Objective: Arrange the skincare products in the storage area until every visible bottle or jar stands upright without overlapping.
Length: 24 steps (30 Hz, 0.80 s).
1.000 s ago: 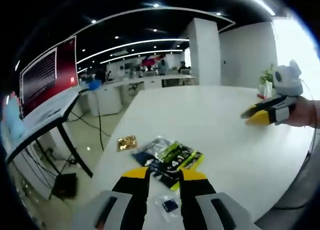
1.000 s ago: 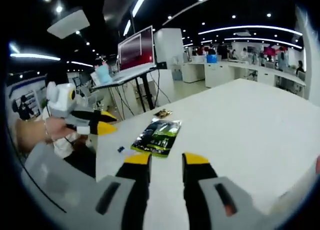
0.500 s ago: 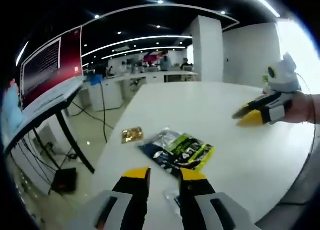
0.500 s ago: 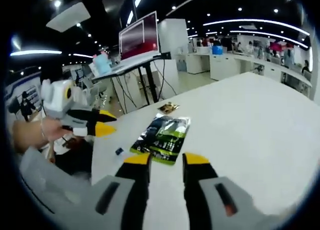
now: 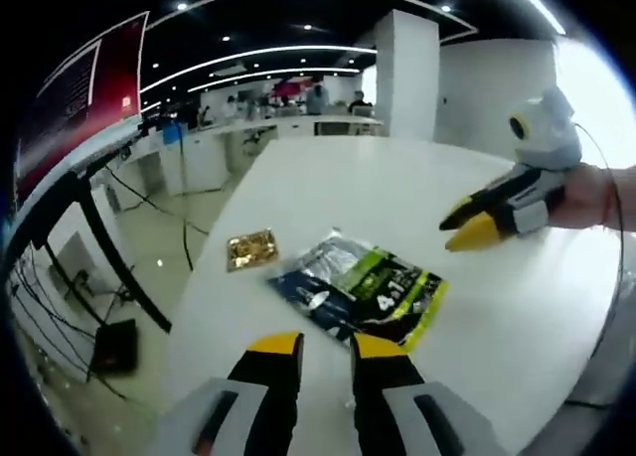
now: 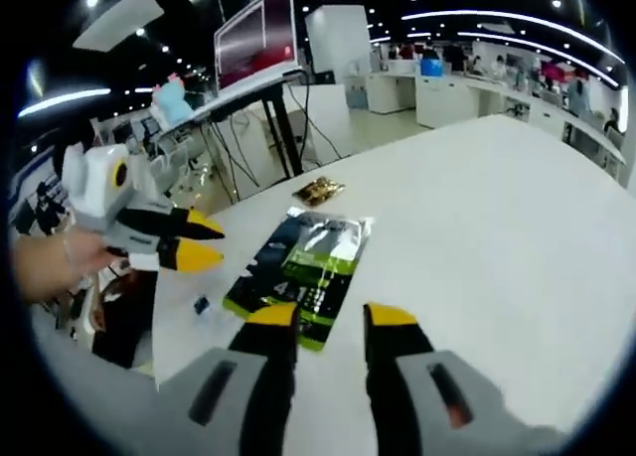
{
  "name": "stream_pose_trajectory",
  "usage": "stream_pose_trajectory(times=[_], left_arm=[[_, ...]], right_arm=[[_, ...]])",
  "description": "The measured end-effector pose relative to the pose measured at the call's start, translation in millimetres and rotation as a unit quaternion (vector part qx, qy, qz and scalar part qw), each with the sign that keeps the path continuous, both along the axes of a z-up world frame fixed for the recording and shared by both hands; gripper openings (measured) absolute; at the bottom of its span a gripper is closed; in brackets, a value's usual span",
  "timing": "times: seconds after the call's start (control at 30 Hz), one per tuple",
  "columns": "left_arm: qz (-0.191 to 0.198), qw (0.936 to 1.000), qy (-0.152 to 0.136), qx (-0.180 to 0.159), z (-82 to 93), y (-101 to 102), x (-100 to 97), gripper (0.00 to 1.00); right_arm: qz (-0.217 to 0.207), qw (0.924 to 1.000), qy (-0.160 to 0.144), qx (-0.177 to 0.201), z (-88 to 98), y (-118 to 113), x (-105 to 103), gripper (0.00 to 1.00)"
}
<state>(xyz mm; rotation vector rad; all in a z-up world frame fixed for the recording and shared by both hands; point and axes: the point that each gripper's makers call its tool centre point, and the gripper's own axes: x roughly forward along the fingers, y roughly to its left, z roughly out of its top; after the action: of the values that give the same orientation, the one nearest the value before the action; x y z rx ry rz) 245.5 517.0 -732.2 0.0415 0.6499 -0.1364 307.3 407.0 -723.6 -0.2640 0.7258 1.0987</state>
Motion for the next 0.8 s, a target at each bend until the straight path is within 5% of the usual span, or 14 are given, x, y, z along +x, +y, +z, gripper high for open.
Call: stream_pose_trajectory(times=[0.2, 0.33, 0.57, 0.8], left_arm=[[-0.025, 0.9994, 0.025, -0.008, -13.8, -14.9, 15.7, 0.07], [-0.042, 0.9967, 0.066, 0.019, -30.5, -19.9, 12.5, 0.04], [-0.061, 0.9962, 0.046, 0.041, -28.6, -21.6, 13.4, 0.01], [-0.052, 0.9978, 0.033, 0.026, -28.7, -20.4, 12.7, 0.01]], right_arm=[[0.003, 0.9995, 0.017, -0.025, -16.3, 12.5, 2.4, 0.27], [0.001, 0.9987, 0.028, -0.043, -28.3, 12.0, 3.2, 0.27], [0.002, 0.9981, 0.033, -0.053, -37.1, 13.4, 3.7, 0.27], [0.015, 0.9983, 0.027, -0.049, -37.5, 24.4, -0.2, 0.26]])
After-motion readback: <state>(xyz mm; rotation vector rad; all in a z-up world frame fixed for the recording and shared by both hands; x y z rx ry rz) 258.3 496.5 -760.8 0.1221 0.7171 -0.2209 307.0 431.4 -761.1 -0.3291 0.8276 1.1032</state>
